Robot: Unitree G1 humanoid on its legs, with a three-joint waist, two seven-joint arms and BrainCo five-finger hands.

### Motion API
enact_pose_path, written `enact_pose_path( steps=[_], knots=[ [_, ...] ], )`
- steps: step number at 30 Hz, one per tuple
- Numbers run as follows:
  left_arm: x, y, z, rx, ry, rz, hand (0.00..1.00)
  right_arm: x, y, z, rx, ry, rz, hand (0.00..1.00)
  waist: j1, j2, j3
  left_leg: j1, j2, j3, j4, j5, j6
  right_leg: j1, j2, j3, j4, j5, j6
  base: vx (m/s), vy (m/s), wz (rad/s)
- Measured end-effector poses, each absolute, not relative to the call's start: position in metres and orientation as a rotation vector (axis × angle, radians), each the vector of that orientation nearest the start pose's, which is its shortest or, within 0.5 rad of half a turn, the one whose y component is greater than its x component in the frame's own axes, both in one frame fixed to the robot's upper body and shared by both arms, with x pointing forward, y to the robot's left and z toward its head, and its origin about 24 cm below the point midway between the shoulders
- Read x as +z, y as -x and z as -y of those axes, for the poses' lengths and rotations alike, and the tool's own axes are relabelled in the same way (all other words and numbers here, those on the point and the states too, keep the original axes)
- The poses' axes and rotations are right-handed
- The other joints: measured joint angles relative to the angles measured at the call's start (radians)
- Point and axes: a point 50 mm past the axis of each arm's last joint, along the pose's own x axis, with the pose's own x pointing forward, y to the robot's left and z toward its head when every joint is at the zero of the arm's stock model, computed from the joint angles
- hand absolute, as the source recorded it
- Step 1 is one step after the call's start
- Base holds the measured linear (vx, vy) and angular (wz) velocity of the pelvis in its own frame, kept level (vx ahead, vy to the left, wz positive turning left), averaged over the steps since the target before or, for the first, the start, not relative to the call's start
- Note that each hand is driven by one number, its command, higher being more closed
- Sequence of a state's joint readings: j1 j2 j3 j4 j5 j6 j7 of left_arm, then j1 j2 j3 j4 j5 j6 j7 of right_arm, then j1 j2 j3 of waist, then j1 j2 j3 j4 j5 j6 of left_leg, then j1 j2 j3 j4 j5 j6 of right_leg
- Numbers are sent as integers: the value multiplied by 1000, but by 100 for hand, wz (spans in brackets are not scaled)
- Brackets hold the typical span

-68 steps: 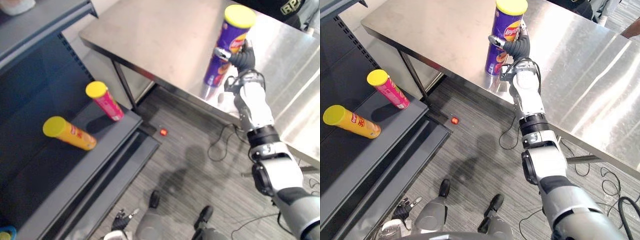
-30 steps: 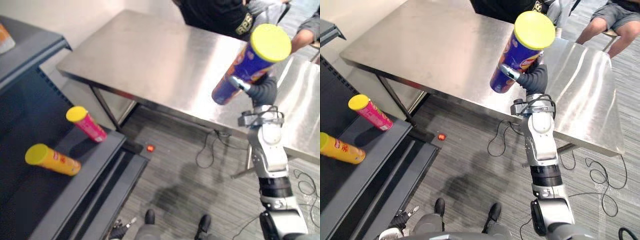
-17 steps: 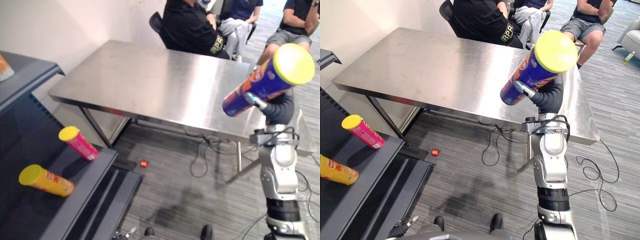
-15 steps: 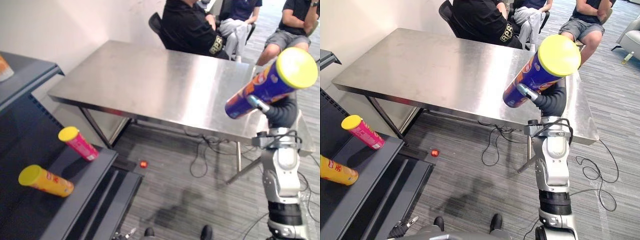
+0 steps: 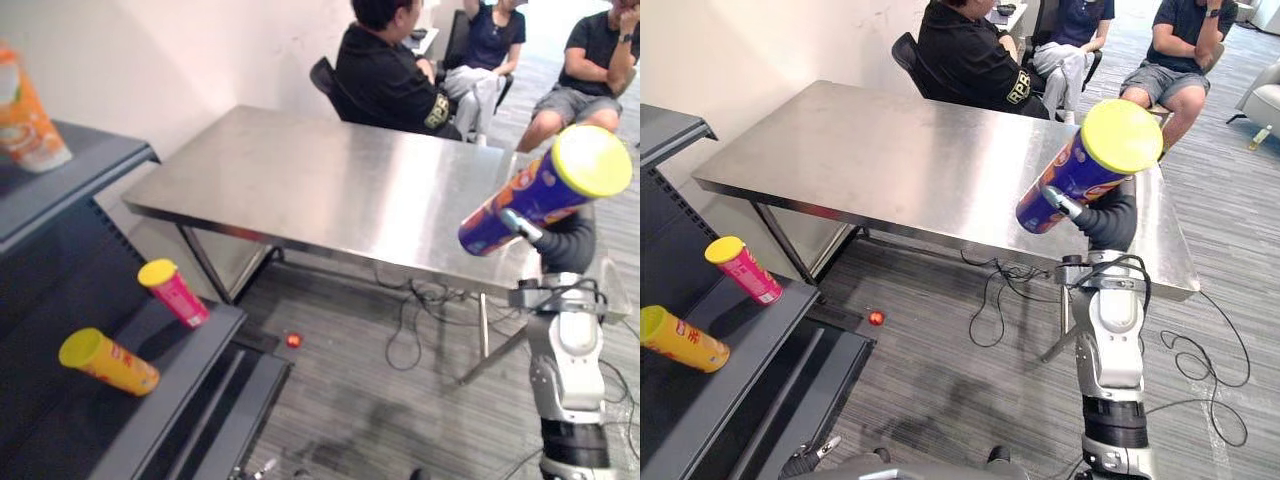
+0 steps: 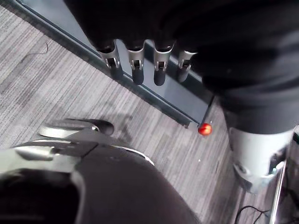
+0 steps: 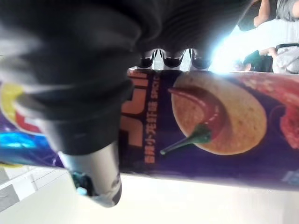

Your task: Put the gum and the chips on the shelf.

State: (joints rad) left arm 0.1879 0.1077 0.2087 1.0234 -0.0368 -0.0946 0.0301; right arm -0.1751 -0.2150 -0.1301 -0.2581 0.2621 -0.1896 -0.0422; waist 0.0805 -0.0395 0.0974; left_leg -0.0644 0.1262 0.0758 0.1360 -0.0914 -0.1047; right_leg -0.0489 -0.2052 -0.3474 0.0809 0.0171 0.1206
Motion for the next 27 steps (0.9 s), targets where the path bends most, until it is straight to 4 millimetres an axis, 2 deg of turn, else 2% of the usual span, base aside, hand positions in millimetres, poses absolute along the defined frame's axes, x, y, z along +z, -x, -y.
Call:
enact_pose_path(
  steps=[2, 3, 4, 5, 6, 7, 8, 9, 10, 11, 12, 13, 14, 15, 16, 18, 20, 21, 22, 24, 27],
  knots=[
    [-158, -66, -222, 338, 18, -1068, 0, 172, -261, 194, -49, -70, 643, 100, -1, 14, 6, -61, 11, -74, 7, 19, -19, -17, 11, -70, 17, -12, -18, -166, -142, 103],
    [-158, -69, -217, 332, 30, -1059, 0, 176, -265, 191, -47, -81, 664, 100, 3, 37, 22, -95, 20, -121, -20, 40, -23, -37, 14, -130, 53, -32, -38, -155, -137, 101],
    [-159, -68, -216, 334, 36, -1059, 0, 178, -267, 190, -46, -85, 670, 100, 12, 44, 32, -92, 30, -117, -42, 43, -25, -39, 14, -149, 64, -39, -45, -145, -149, 114],
    [-160, -63, -215, 350, 52, -1072, 0, 181, -271, 188, -43, -88, 678, 100, 20, 60, 43, -81, 50, -72, -105, 38, -5, -33, 19, -195, 64, -47, -57, -108, -136, 83],
    [-161, -61, -212, 365, 72, -1078, 0, 184, -271, 188, -43, -87, 686, 100, 22, 70, 45, -80, 67, -27, -126, 23, 45, -31, 22, -222, 55, -44, -65, -144, -170, 116],
    [-162, -56, -213, 421, 124, -1087, 0, 186, -272, 188, -52, -80, 696, 100, 27, 68, 49, -101, 83, 84, -129, -11, 143, -33, 5, -268, 23, -38, -83, -110, -115, 121],
    [-165, -49, -210, 477, 188, -1109, 0, 187, -275, 190, -68, -73, 698, 100, 30, 63, 55, -142, 97, 185, -36, 21, 175, -47, -19, -316, 35, -47, -101, -96, -126, 113],
    [-166, -46, -209, 493, 207, -1118, 0, 187, -275, 191, -77, -72, 696, 100, 33, 76, 48, -154, 100, 225, 32, 51, 192, -54, -29, -332, 48, -54, -109, -30, -118, 96],
    [-167, -33, -207, 521, 229, -1142, 0, 186, -275, 194, -90, -69, 690, 100, 34, 90, 45, -141, 105, 280, 103, 158, 190, -57, -24, -371, 78, -65, -115, -25, -155, 122],
    [-167, -31, -205, 525, 236, -1138, 0, 186, -273, 199, -111, -70, 698, 100, 12, 108, 37, -136, 88, 290, -8, 264, 127, -52, -27, -417, 76, -71, -111, -48, -97, 126],
    [-166, -32, -207, 531, 237, -1133, 0, 186, -273, 202, -127, -72, 697, 100, 7, 97, 40, -117, 71, 277, -91, 319, 121, -51, -37, -440, 56, -72, -114, -81, -39, 112],
    [-166, -32, -207, 543, 250, -1132, 0, 185, -272, 206, -148, -78, 696, 100, 14, 98, 38, -109, 74, 287, -93, 297, 121, -48, -34, -477, 35, -71, -116, -96, -43, 82],
    [-167, -27, -205, 554, 268, -1146, 0, 178, -270, 206, -154, -83, 673, 100, 9, 83, 45, -94, 85, 308, 11, 189, 115, -45, -39, -515, 36, -65, -115, -74, -59, 75],
    [-168, -25, -205, 558, 272, -1151, 0, 175, -269, 208, -157, -79, 661, 100, 7, 81, 46, -77, 87, 315, 25, 164, 101, -39, -43, -529, 36, -64, -115, -75, -40, 85],
    [-168, -24, -206, 564, 277, -1154, 0, 169, -266, 212, -173, -73, 637, 100, 5, 88, 42, -36, 96, 334, 22, 140, 72, -32, -48, -550, 35, -62, -112, -82, 69, 74],
    [-168, -28, -206, 561, 278, -1145, 0, 166, -262, 220, -208, -66, 629, 100, -3, 107, 28, -14, 106, 355, -34, 133, 59, -42, -54, -609, 47, -56, -109, -115, 165, 75],
    [-167, -30, -206, 560, 273, -1139, 0, 165, -260, 227, -241, -63, 626, 100, -8, 121, 19, -22, 95, 391, -85, 130, 54, -56, -69, -649, 67, -48, -108, -107, 207, 65],
    [-167, -30, -207, 562, 268, -1142, 0, 164, -259, 230, -255, -58, 625, 100, -15, 121, 20, -26, 90, 407, -107, 124, 46, -56, -77, -673, 82, -46, -106, -97, 239, 79],
    [-167, -30, -208, 562, 256, -1143, 0, 163, -258, 232, -272, -48, 621, 100, -17, 106, 24, -32, 77, 402, -127, 126, 33, -59, -98, -694, 105, -46, -106, -80, 214, 57],
    [-167, -28, -209, 557, 239, -1156, 0, 161, -258, 230, -275, -33, 610, 100, -4, 83, 23, -36, 52, 394, -138, 130, 44, -65, -132, -700, 138, -39, -101, -78, 207, 32],
    [-167, -28, -212, 560, 225, -1158, 0, 157, -257, 230, -288, -44, 588, 100, 3, 69, 24, -9, 10, 394, -165, 121, 63, -47, -182, -700, 178, -33, -97, -63, 131, 11]
  ],
)
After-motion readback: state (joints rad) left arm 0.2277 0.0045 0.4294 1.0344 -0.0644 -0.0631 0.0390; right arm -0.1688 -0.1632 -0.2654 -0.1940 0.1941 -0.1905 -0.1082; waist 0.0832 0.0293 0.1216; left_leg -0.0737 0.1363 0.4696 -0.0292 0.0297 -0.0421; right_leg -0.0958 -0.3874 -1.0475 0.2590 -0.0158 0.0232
